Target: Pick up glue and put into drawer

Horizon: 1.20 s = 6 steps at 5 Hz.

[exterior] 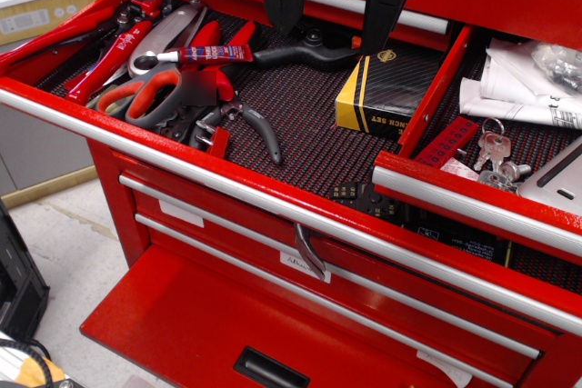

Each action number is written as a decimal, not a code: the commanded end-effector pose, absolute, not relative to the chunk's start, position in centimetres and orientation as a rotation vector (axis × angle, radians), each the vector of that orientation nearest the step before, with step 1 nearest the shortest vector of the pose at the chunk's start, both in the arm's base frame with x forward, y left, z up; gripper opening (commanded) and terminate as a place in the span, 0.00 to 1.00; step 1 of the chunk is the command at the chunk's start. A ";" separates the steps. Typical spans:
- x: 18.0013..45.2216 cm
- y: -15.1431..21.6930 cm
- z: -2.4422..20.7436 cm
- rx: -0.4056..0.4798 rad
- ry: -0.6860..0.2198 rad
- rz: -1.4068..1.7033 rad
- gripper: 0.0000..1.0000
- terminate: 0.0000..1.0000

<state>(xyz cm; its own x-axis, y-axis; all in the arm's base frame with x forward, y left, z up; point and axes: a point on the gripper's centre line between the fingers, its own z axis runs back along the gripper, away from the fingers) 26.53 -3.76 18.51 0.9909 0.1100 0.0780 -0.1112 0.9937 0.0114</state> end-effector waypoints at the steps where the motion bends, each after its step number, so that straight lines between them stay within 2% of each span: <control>1: 26.5 -3.8 18.5 0.016 -0.077 0.111 1.00 0.00; 2: 26.0 -0.4 18.0 0.013 -0.077 -0.128 1.00 0.00; 4: 29.9 6.1 15.6 0.071 -0.158 -0.357 1.00 0.00; 5: 31.8 8.4 14.6 0.119 -0.167 -0.453 1.00 0.00; 6: 33.4 10.0 13.3 0.108 -0.163 -0.499 1.00 0.00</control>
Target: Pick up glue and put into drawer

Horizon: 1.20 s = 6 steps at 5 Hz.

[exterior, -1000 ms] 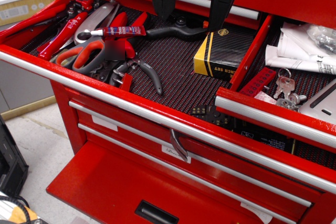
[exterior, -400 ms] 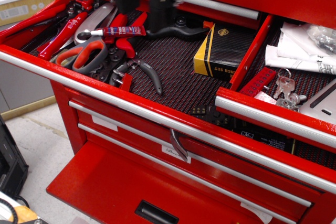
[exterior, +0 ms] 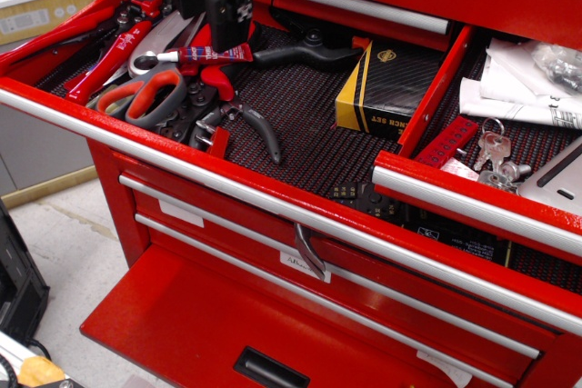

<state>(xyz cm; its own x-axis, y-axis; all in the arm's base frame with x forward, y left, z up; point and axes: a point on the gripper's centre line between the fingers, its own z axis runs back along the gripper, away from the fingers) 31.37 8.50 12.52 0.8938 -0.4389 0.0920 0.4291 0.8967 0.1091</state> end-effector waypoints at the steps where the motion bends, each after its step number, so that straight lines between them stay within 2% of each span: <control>1: 34.9 11.6 11.8 0.148 -0.169 -0.556 1.00 0.00; 5: 37.0 14.7 7.9 0.144 -0.250 -0.640 1.00 0.00; 6: 37.2 14.5 7.6 0.133 -0.260 -0.610 0.00 0.00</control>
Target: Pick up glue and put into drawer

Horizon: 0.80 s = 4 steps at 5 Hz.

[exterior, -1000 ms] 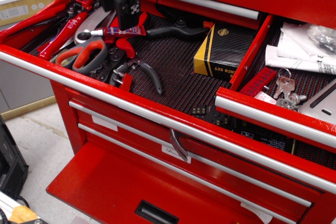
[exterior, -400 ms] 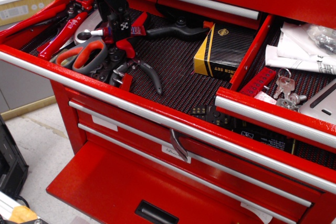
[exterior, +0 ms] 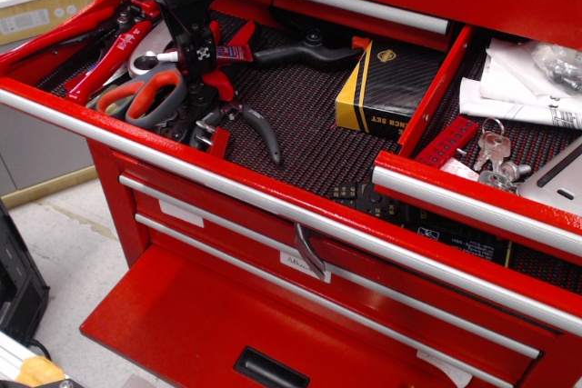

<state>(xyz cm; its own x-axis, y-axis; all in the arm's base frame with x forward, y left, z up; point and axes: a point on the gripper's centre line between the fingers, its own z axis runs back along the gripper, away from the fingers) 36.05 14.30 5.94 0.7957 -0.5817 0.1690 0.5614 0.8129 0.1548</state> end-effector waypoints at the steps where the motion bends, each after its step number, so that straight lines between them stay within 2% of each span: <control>1: 36.9 13.3 8.5 0.067 -0.258 -0.573 0.00 0.00; 2: 36.6 11.4 10.1 0.026 -0.254 -0.548 0.00 0.00; 4: 35.7 4.9 16.4 -0.047 -0.239 -0.411 0.00 0.00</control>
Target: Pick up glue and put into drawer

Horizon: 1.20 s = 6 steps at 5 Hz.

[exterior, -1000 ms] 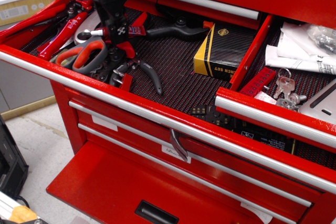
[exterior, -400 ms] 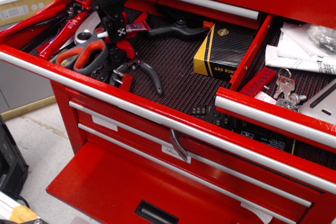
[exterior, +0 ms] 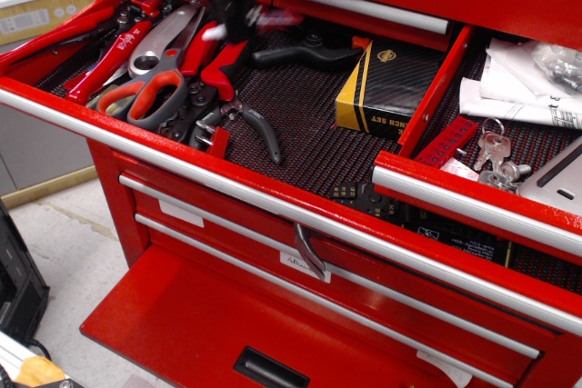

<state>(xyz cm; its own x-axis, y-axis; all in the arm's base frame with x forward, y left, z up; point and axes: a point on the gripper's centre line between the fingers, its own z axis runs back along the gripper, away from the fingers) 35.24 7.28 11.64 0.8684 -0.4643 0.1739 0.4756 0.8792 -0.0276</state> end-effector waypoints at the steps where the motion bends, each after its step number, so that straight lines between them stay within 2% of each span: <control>1: 34.6 0.1 17.8 -0.047 -0.249 -0.252 0.00 0.00; 2: 34.7 -3.4 18.6 0.030 -0.238 -0.133 0.00 0.00; 3: 34.8 -6.3 19.5 0.020 -0.246 -0.062 0.00 0.00; 4: 34.7 -8.2 19.8 0.049 -0.242 -0.025 0.00 0.00; 5: 34.7 -8.2 19.8 0.049 -0.242 -0.025 1.00 0.00; 6: 34.7 -8.2 19.8 0.049 -0.242 -0.025 1.00 0.00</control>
<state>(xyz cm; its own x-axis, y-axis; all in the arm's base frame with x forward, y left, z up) 33.45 -8.32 17.78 0.9824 -0.0528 0.1791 0.0417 0.9970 0.0653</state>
